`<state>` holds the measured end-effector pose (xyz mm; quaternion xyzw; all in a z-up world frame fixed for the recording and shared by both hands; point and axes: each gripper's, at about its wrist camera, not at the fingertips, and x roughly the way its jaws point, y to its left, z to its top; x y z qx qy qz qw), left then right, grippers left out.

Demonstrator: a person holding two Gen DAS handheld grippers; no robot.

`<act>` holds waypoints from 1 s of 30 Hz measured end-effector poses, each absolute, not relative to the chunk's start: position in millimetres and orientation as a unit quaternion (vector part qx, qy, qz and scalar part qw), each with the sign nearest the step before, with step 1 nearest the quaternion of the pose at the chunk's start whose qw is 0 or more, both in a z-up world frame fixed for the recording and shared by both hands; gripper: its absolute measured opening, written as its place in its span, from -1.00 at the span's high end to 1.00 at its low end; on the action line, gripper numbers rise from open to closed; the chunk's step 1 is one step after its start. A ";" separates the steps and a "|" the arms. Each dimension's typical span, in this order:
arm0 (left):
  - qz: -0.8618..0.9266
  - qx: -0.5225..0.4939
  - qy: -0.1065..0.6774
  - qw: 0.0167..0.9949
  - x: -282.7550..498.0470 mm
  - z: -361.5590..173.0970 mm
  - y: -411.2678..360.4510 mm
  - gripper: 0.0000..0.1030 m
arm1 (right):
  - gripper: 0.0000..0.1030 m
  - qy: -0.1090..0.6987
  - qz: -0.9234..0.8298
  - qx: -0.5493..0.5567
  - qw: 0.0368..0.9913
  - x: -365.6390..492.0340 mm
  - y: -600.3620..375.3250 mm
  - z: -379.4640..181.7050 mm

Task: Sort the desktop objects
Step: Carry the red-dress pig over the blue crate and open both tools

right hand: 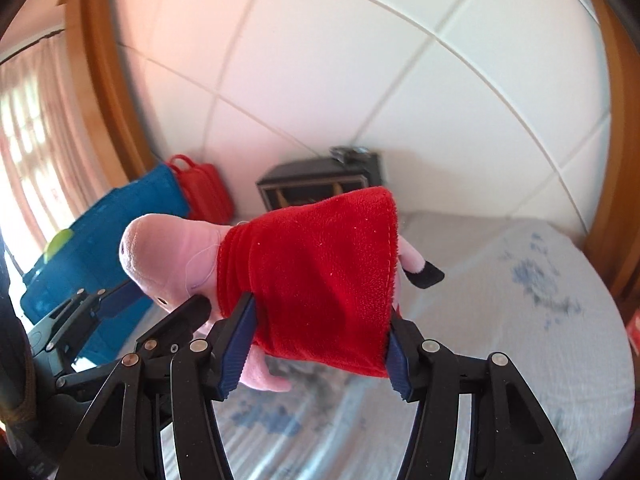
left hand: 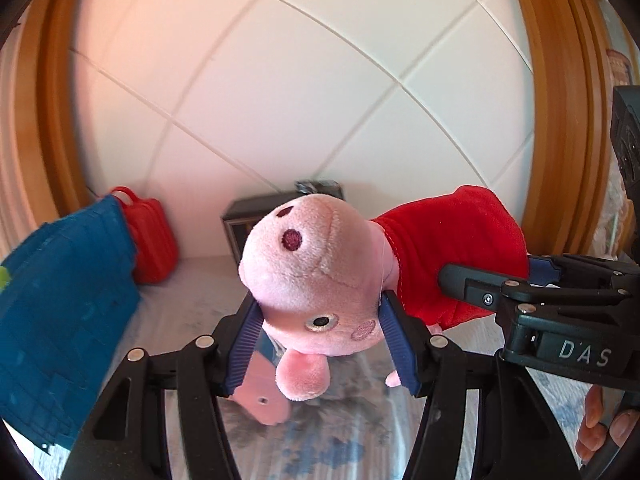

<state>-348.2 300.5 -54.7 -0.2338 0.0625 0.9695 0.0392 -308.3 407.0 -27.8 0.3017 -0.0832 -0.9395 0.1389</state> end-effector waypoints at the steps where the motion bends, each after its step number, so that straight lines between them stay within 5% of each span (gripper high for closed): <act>1: 0.971 -0.228 0.061 0.032 -344.8 -48.2 292.5 -0.12 | -0.11 -0.078 -0.940 0.296 0.148 -308.6 396.7 -18.0; 16: 0.980 -0.148 0.045 -0.121 -285.1 48.7 78.6 -0.13 | -0.11 -0.016 -0.930 0.216 0.298 -303.8 171.0 86.8; 30: 0.976 -0.149 0.046 -0.151 -322.2 94.1 -163.0 -0.13 | -0.11 -0.011 -0.920 0.211 0.330 -361.2 -83.6 131.2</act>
